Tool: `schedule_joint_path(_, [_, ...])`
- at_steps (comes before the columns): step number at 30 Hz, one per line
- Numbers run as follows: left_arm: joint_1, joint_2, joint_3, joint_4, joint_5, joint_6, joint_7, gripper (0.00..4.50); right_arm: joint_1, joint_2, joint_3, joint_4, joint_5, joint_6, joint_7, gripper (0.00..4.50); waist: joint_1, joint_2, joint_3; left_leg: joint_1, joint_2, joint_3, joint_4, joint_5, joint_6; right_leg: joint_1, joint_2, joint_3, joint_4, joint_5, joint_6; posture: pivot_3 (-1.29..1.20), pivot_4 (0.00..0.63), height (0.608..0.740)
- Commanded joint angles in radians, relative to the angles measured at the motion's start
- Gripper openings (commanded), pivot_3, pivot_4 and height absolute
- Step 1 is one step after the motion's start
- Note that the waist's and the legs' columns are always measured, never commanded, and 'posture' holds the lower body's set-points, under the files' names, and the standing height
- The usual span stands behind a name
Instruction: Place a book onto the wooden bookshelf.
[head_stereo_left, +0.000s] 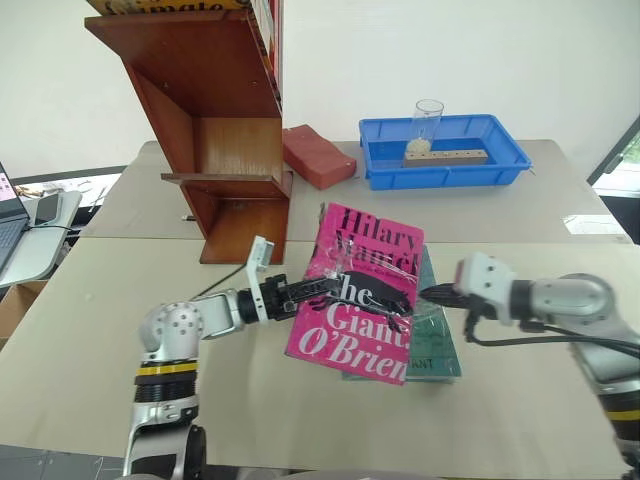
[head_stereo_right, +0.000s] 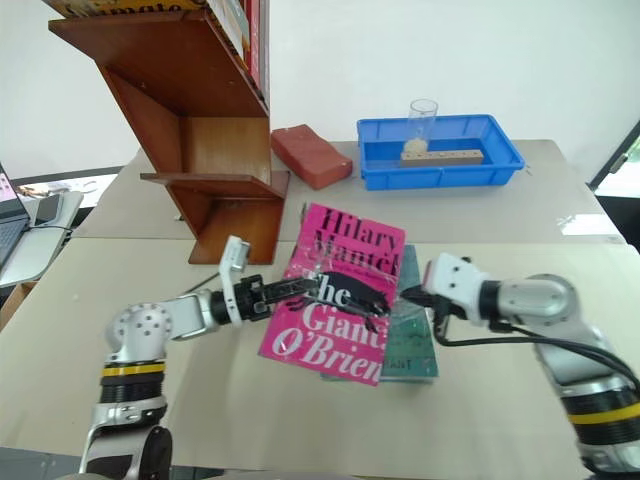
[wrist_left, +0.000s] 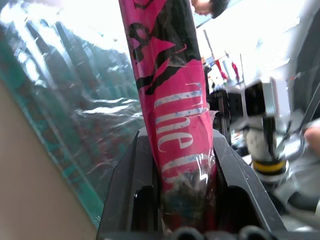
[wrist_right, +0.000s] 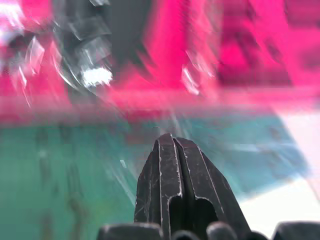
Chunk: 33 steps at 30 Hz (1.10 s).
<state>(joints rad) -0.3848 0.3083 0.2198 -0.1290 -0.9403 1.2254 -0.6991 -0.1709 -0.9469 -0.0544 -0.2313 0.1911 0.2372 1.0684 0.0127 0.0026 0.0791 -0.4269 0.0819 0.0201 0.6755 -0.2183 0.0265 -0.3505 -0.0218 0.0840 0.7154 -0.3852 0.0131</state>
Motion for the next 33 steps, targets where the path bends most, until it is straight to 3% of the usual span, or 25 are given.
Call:
schedule_joint_path(1, [-0.027,0.105,-0.072,-0.171,0.105,-0.210,-0.098,0.66,0.024,-0.047,-0.112,-0.019,0.034,0.009,0.002,0.00,0.001,0.000,0.000,0.000,0.000,0.000,0.000,0.000,0.000,0.001,0.000,0.000,0.000,0.000,0.000,0.00,0.150,0.637])
schedule_joint_path(5, [-0.124,0.241,-0.254,-0.229,0.453,-0.694,-0.220,0.66,0.038,-0.090,-0.225,-0.062,0.142,0.111,0.035,0.00,0.007,0.000,0.001,0.003,-0.001,0.000,-0.001,0.000,-0.001,0.001,0.000,0.000,-0.004,0.000,0.000,0.00,0.150,0.637])
schedule_joint_path(8, [-0.205,0.236,-0.272,-0.217,0.529,-0.855,-0.217,0.66,0.030,-0.101,-0.256,-0.109,0.202,0.171,0.041,0.00,0.011,0.001,0.002,0.000,-0.001,0.000,0.000,0.000,-0.001,0.002,0.000,0.001,-0.005,0.000,-0.001,0.00,0.150,0.637])
schedule_joint_path(11, [-0.315,0.247,-0.288,-0.162,0.693,-1.125,-0.196,0.66,-0.010,-0.107,-0.275,-0.165,0.284,0.254,0.031,0.00,0.009,0.002,0.003,-0.001,-0.001,0.000,0.000,0.000,0.000,0.003,0.000,0.002,-0.006,0.001,0.000,0.00,0.150,0.637])
schedule_joint_path(15, [-0.448,0.335,-0.283,-0.004,0.887,-1.453,-0.187,0.66,-0.167,-0.079,-0.303,-0.207,0.468,0.428,-0.052,0.00,0.000,0.004,0.005,-0.002,-0.001,0.000,-0.001,0.000,0.000,0.001,0.001,0.004,-0.006,0.001,0.000,0.00,0.150,0.637])
schedule_joint_path(18, [-0.506,0.405,-0.283,0.113,0.937,-1.593,-0.212,0.66,-0.283,-0.066,-0.298,-0.209,0.569,0.527,-0.114,0.00,-0.002,0.004,0.006,-0.001,-0.001,0.001,-0.002,0.000,0.000,0.001,0.001,0.005,-0.005,0.001,0.001,0.00,0.150,0.637])
schedule_joint_path(23, [-0.523,0.542,-0.294,0.282,1.006,-1.730,-0.266,0.66,-0.394,-0.055,-0.249,-0.203,0.599,0.563,-0.163,0.00,0.000,0.003,0.008,-0.001,-0.001,0.001,-0.003,0.000,0.000,-0.001,0.001,0.005,-0.005,0.001,0.001,0.00,0.150,0.637])
schedule_joint_path(33, [-0.506,0.679,-0.320,0.470,1.140,-1.807,-0.262,0.66,-0.489,-0.025,-0.161,-0.159,0.584,0.546,-0.162,0.00,0.001,0.003,0.010,0.000,0.001,0.003,-0.003,0.000,0.000,-0.007,0.001,0.004,-0.003,-0.001,0.005,0.00,0.150,0.637])
